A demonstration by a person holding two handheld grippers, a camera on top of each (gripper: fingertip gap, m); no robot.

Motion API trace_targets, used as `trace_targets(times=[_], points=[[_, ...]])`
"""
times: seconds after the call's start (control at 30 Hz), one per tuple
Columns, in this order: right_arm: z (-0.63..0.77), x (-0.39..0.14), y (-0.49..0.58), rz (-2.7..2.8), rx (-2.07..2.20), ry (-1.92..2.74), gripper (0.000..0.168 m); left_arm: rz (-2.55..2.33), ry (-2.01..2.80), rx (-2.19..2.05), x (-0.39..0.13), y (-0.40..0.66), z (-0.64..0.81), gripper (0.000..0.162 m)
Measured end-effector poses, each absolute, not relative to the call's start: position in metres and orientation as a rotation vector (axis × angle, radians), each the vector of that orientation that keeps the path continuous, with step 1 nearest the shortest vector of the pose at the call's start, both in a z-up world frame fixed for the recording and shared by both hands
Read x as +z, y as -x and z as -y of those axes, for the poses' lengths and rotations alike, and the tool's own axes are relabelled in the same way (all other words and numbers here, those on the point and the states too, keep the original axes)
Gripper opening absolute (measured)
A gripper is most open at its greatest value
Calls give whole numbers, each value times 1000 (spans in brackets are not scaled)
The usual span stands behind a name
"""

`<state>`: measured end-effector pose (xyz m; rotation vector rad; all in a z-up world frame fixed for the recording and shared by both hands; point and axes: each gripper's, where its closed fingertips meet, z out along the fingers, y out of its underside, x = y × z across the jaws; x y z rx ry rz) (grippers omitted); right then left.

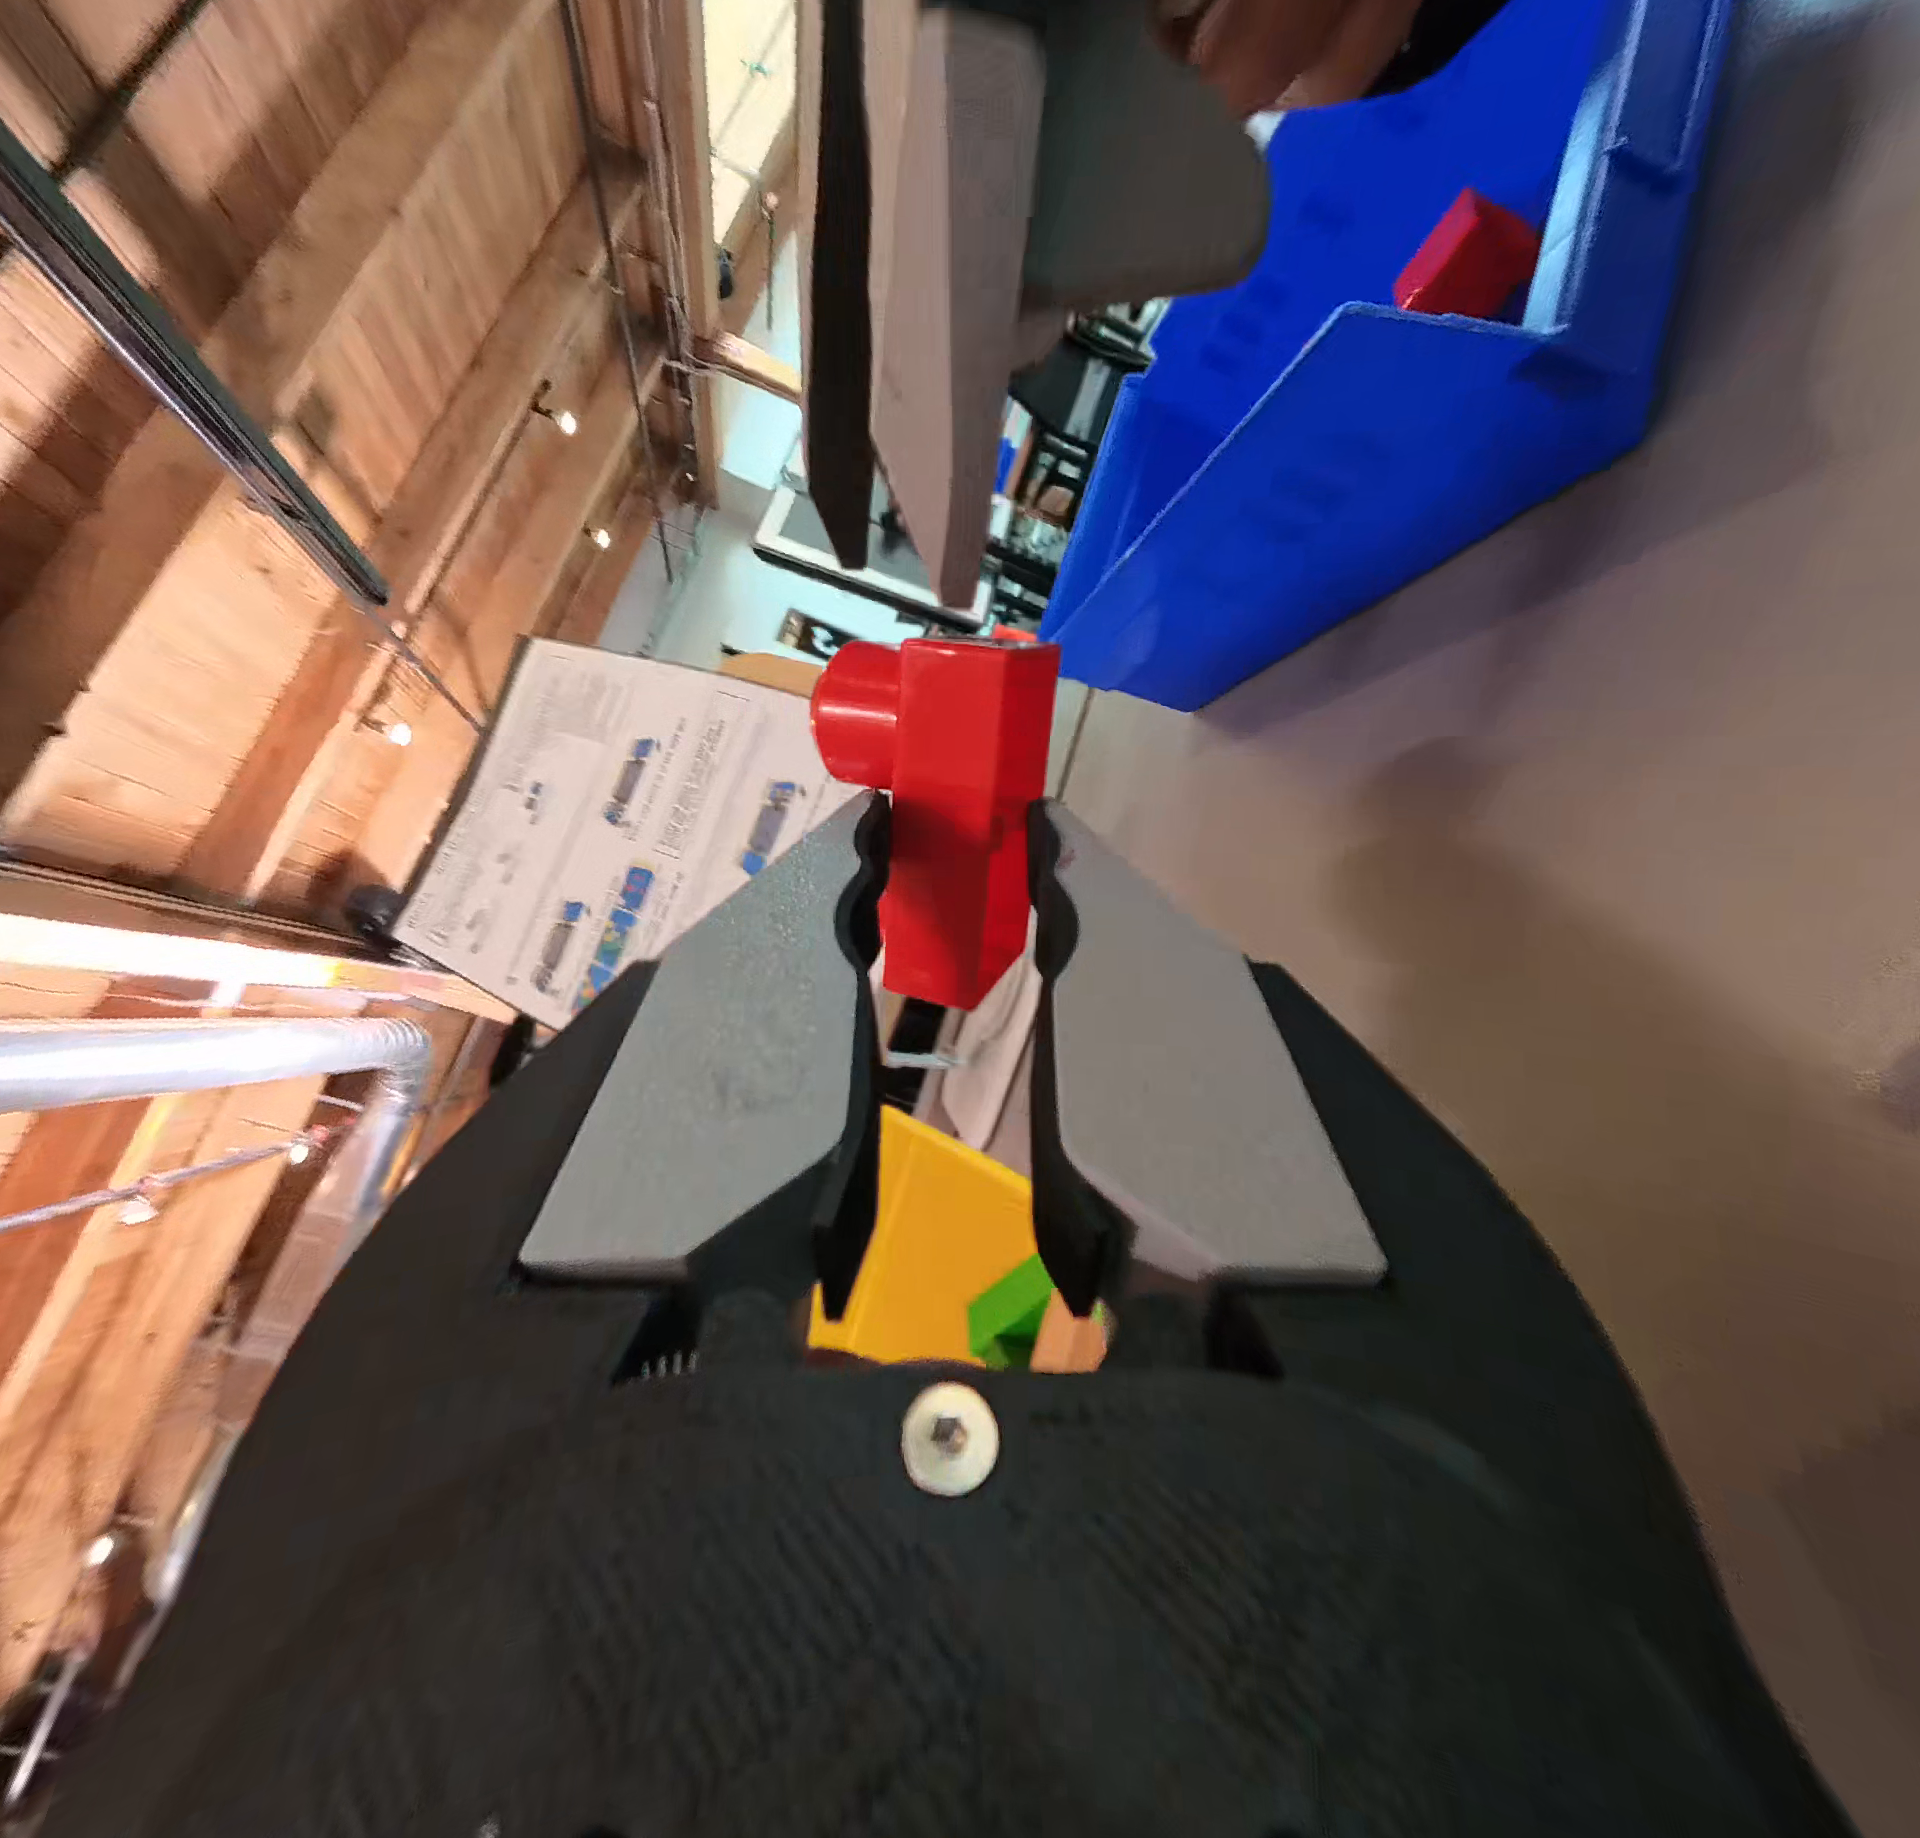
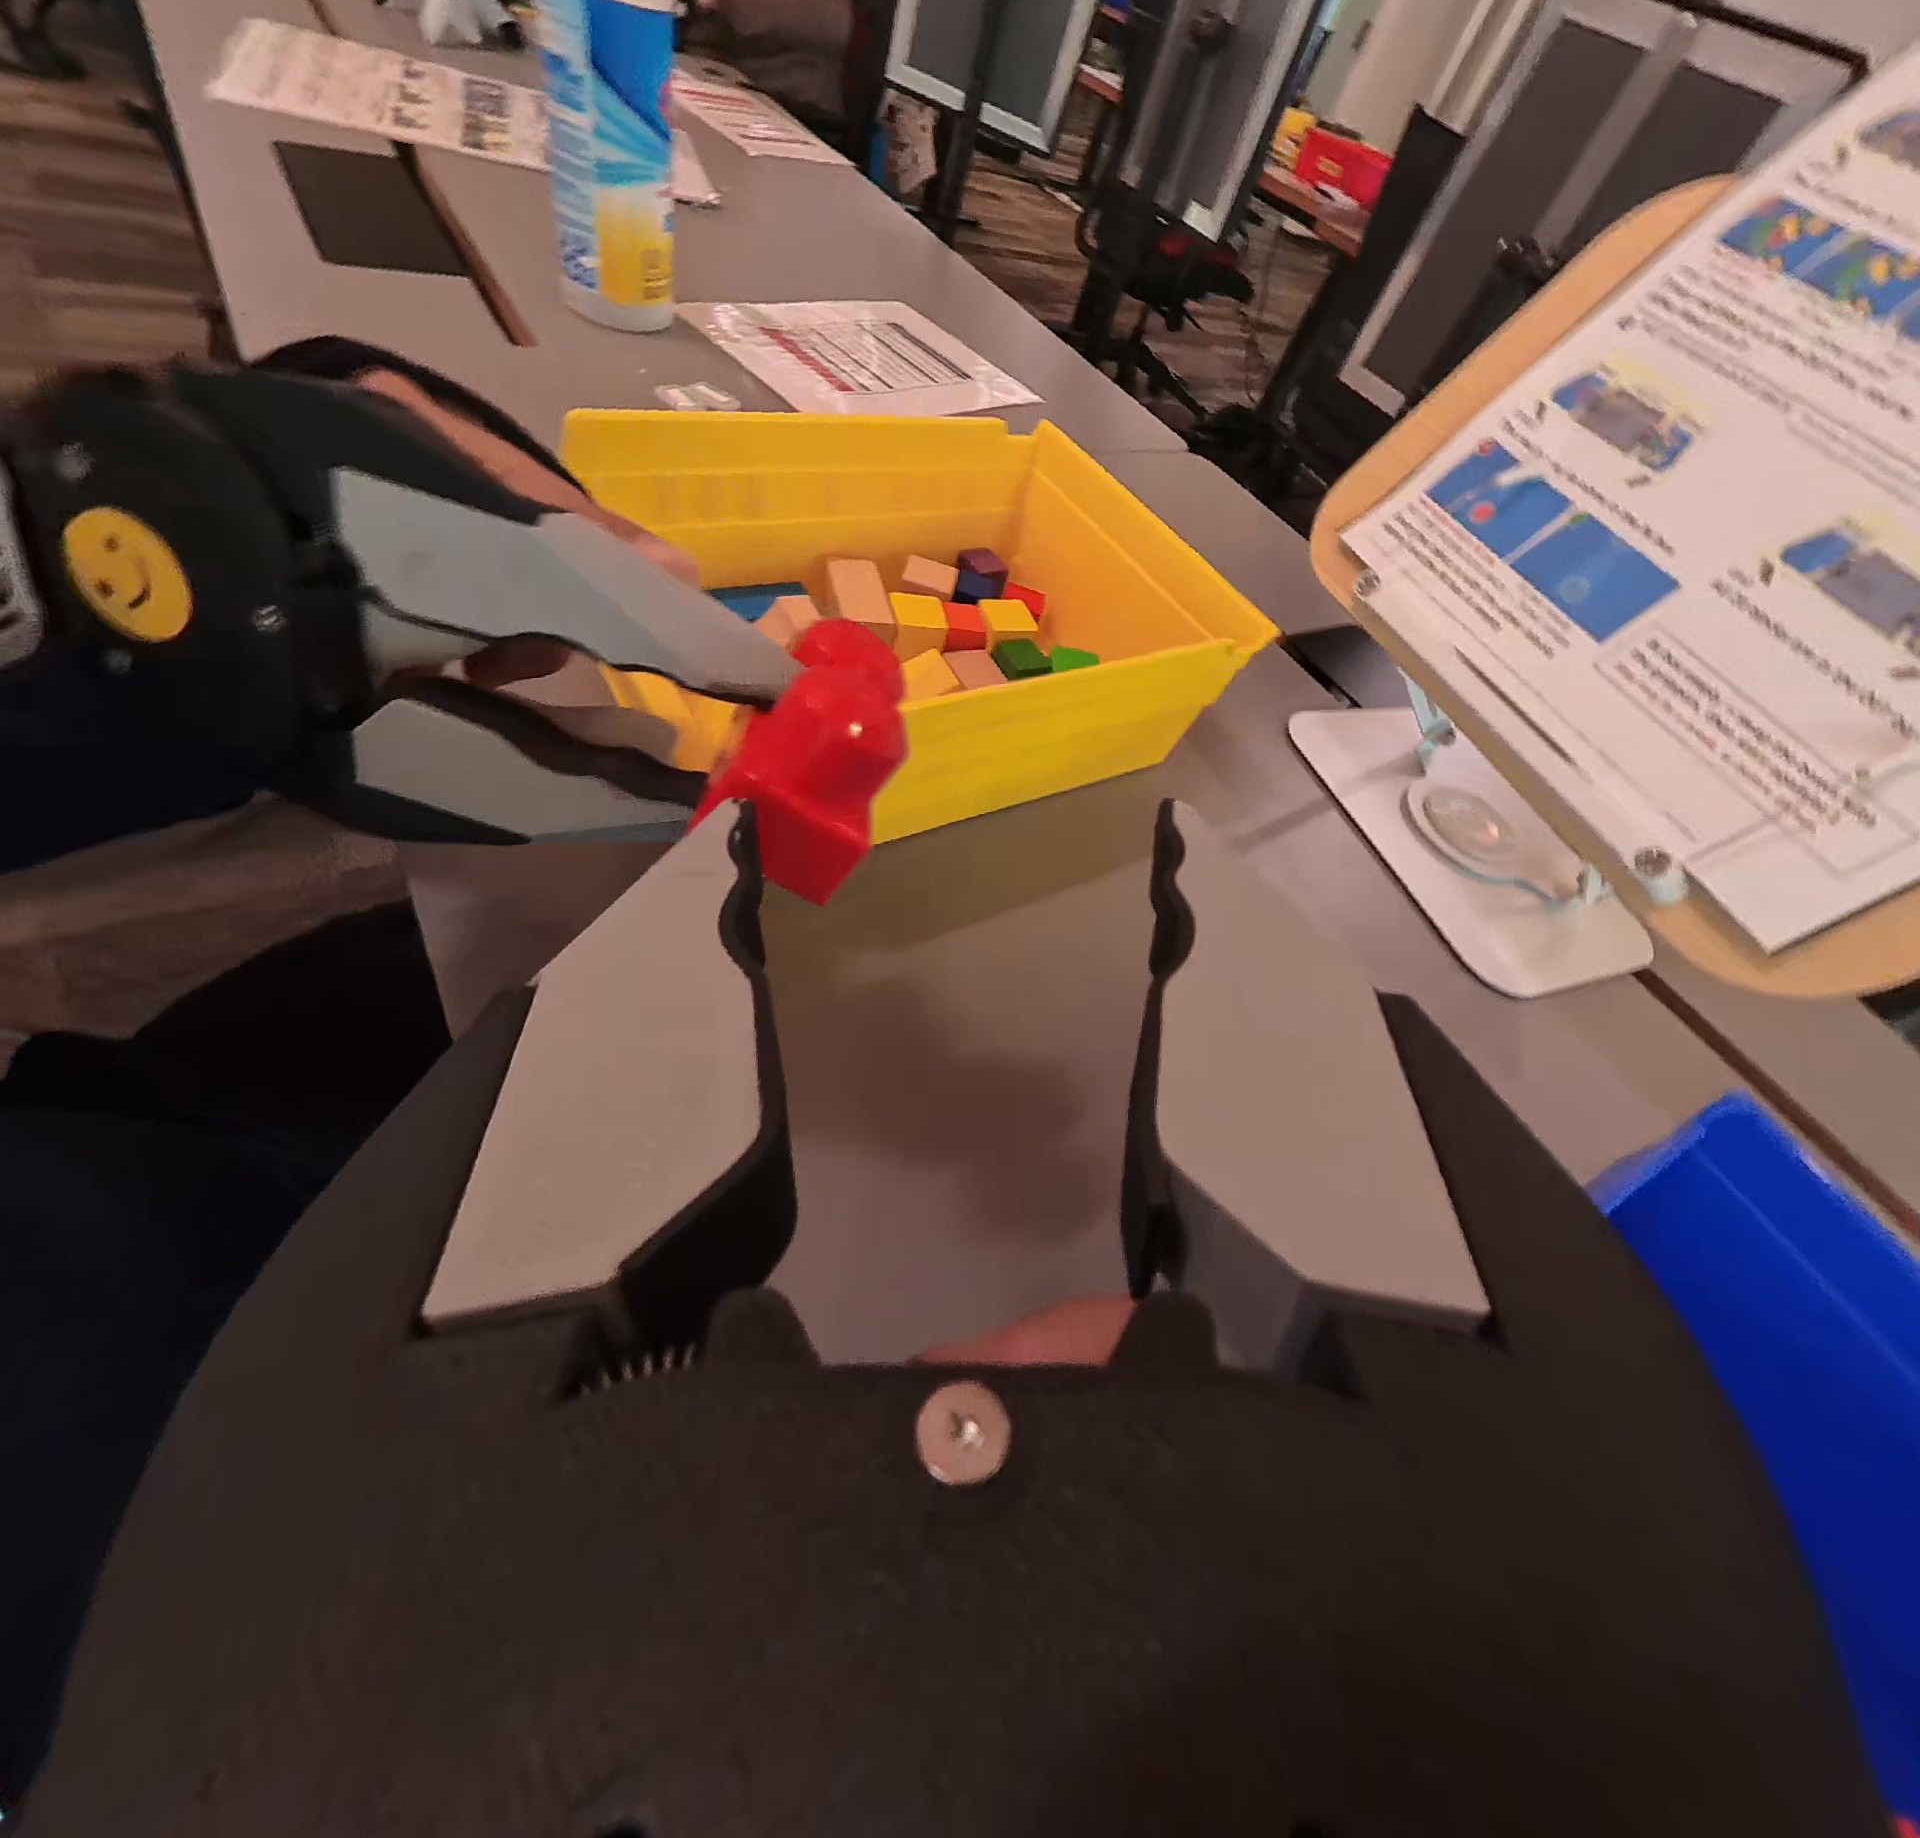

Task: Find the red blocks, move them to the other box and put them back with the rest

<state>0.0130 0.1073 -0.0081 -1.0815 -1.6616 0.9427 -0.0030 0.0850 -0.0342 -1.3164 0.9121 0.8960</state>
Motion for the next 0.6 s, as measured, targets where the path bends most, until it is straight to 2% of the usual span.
trace_targets(times=[0.13, 0.6], points=[[-90, -14, -16, 1743, 920, 1018, 73, -852, 1420, 946, -40, 21, -92, 24], [-83, -45, 9, 1719, 1306, 1416, 66, -823, 1472, 1021, -44, 20, -100, 24]])
